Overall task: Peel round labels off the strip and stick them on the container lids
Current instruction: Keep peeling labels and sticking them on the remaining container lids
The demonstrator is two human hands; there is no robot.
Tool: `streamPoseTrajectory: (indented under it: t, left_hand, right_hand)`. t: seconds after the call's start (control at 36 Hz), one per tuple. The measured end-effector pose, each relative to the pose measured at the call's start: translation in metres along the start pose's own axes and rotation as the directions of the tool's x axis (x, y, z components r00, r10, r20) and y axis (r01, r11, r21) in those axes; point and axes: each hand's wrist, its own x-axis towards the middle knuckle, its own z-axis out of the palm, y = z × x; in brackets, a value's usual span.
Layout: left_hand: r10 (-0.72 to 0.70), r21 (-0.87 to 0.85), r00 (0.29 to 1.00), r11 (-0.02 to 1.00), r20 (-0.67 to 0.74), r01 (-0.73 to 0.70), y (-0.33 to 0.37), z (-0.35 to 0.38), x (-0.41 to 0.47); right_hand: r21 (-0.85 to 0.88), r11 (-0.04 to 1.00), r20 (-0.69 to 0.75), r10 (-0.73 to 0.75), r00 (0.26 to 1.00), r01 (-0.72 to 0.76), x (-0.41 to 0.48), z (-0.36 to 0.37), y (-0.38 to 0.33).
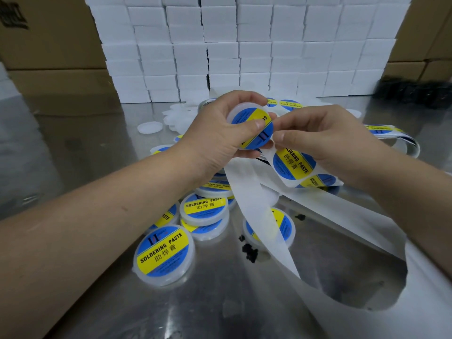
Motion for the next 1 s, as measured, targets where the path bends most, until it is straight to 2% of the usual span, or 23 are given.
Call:
streamPoseTrajectory:
  t: [0.44, 0.61, 0.75, 0.89, 1.0]
  left_hand:
    - [0.013, 0.076, 0.999, 0.997, -0.029, -0.011, 0.000, 0.002, -0.001]
    - [0.090, 0.177, 0.986, 0.982, -0.138, -0.065, -0.002, 0.006, 0.002]
    - [0.186, 0.359, 0.966, 0.927, -0.181, -0.111, -0.004, 0.007, 0.003]
    - [0.168, 0.285, 0.931, 0.956, -0.325, -0.073, 0.001, -0.001, 0.004]
    - [0.114, 0.246, 0.965, 0.968, -0.238, -0.053, 0.003, 0.002, 0.002]
  right_hand:
    - [-0.019, 1.000, 0.003, 0.017, 1.000, -0.017, 0.001, 0.000, 0.001]
    - [-0.139, 0.990, -0.008, 0.007, 1.000, -0.008, -0.001, 0.003, 0.000]
    - [-0.228, 0.973, -0.018, 0.027, 0.999, -0.030, 0.003, 0.000, 0.007]
    - [-0.270, 0.960, -0.097, 0.049, 0.994, -0.073, 0.006, -0.005, 0.013]
    - [-0.319, 0.947, -0.081, 0.016, 0.997, -0.041, 0.004, -0.002, 0.011]
